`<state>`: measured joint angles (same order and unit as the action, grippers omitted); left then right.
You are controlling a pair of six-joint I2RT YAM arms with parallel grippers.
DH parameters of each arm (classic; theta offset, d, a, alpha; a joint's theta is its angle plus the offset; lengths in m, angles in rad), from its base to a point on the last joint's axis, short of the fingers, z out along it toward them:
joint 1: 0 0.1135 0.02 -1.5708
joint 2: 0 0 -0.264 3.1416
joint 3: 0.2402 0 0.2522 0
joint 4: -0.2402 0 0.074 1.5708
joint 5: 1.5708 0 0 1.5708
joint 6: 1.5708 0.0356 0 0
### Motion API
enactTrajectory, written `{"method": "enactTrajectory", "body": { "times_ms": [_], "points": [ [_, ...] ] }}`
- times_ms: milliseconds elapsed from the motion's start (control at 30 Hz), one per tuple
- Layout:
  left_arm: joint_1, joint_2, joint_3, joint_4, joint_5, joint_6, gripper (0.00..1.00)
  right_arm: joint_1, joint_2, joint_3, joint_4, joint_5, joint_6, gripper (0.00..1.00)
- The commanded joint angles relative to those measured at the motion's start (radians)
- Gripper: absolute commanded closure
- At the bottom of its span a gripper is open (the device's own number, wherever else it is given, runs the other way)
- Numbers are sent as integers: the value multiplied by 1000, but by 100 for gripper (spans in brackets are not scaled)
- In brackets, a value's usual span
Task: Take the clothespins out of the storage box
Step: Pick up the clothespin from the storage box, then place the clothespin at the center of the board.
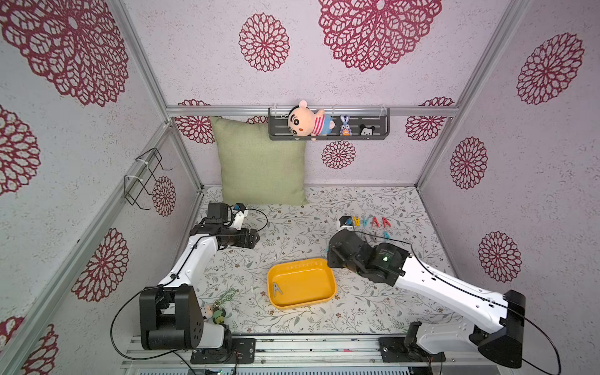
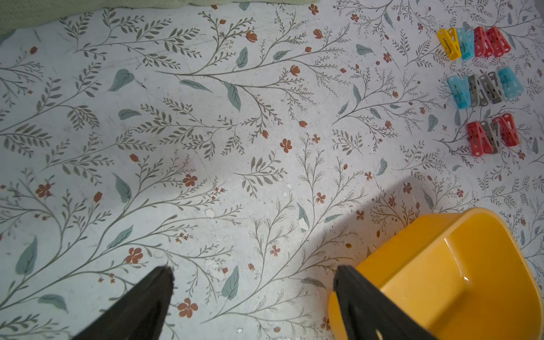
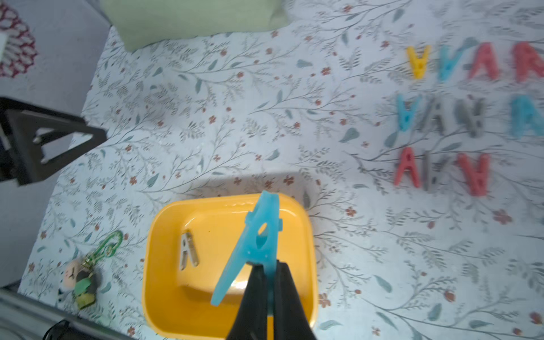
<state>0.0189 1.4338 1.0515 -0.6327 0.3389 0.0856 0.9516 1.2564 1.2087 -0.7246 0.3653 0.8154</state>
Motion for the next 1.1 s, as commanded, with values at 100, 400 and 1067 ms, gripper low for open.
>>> {"method": "enactTrajectory", "body": {
  "times_ms": [100,400,1067],
  "points": [
    [-6,14,-4,0,5,16,6,-272,-115,-89,-78,-82,-170,100],
    [-33,20,-2,-3,-26,24,6,-571,16,-162,-9,-181,-402,100],
    [-52,14,1,-9,-30,22,6,-854,303,-249,202,-264,-740,100]
  ]
}}
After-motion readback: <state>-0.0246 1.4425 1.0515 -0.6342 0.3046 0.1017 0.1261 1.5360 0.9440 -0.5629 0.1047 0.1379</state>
